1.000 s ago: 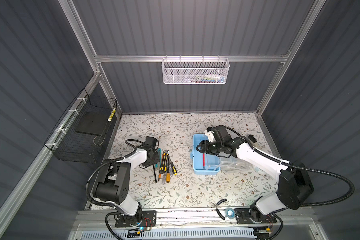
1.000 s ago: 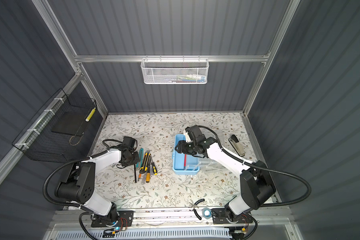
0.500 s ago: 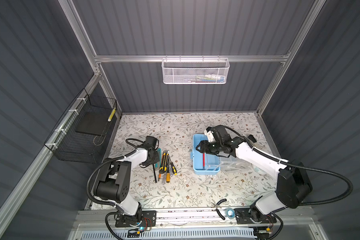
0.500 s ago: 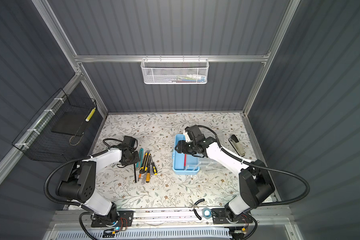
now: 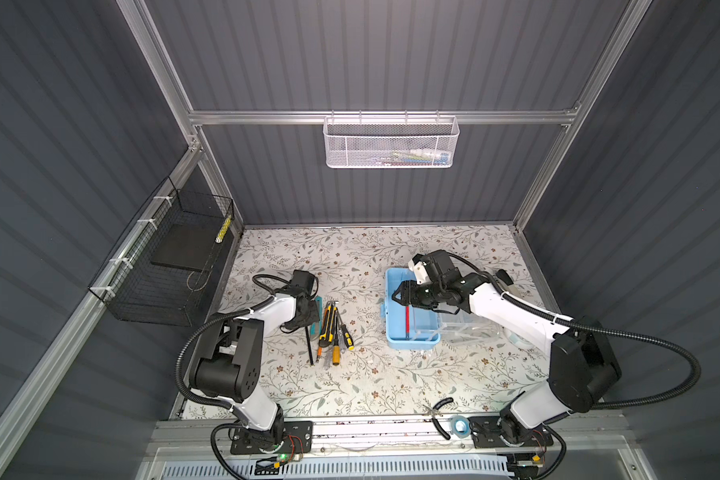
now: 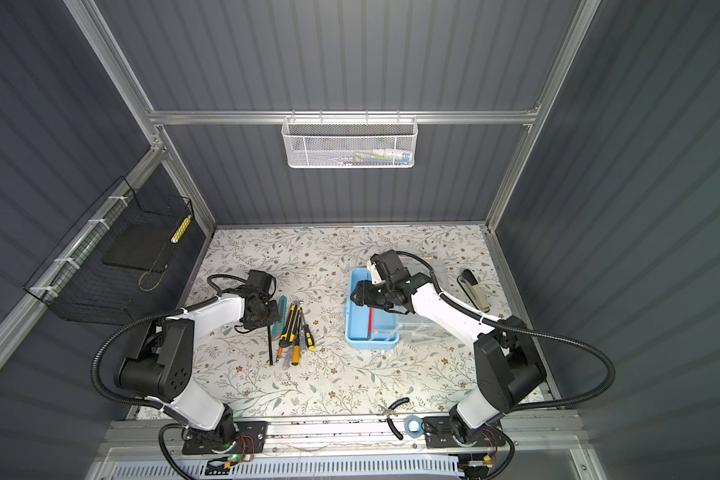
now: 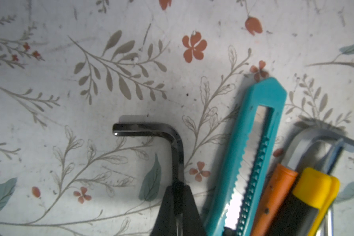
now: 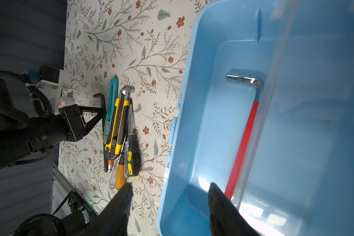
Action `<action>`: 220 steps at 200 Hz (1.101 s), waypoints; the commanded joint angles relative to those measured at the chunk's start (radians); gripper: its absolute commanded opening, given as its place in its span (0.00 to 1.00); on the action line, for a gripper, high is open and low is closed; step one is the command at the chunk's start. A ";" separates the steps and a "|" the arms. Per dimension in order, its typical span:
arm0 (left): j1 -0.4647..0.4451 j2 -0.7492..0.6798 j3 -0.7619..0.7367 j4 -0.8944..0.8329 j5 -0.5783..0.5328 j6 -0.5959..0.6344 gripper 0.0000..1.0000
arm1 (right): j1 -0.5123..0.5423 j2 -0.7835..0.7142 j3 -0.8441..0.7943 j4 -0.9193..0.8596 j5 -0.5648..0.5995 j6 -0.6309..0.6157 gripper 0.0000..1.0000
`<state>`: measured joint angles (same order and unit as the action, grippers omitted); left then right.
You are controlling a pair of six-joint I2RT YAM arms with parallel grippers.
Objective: Pack the tool kit
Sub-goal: 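Lift the black hex key with the left gripper over the blue tray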
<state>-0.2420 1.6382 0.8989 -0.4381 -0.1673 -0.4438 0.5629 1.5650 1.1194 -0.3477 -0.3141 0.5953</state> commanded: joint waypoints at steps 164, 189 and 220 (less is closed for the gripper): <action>-0.314 0.006 0.492 0.097 0.360 -0.184 0.00 | -0.169 -0.240 -0.008 0.018 -0.134 0.037 0.60; -0.386 0.096 0.571 0.140 0.367 -0.205 0.00 | -0.170 -0.266 -0.040 0.035 -0.124 0.049 0.60; -0.438 0.190 0.590 0.219 0.406 -0.254 0.00 | -0.171 -0.284 -0.065 0.042 -0.121 0.052 0.60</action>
<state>-0.6426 1.7805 1.4425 -0.3069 0.1802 -0.6411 0.3969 1.2999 1.0786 -0.3099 -0.4435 0.6392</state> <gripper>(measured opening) 0.082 0.603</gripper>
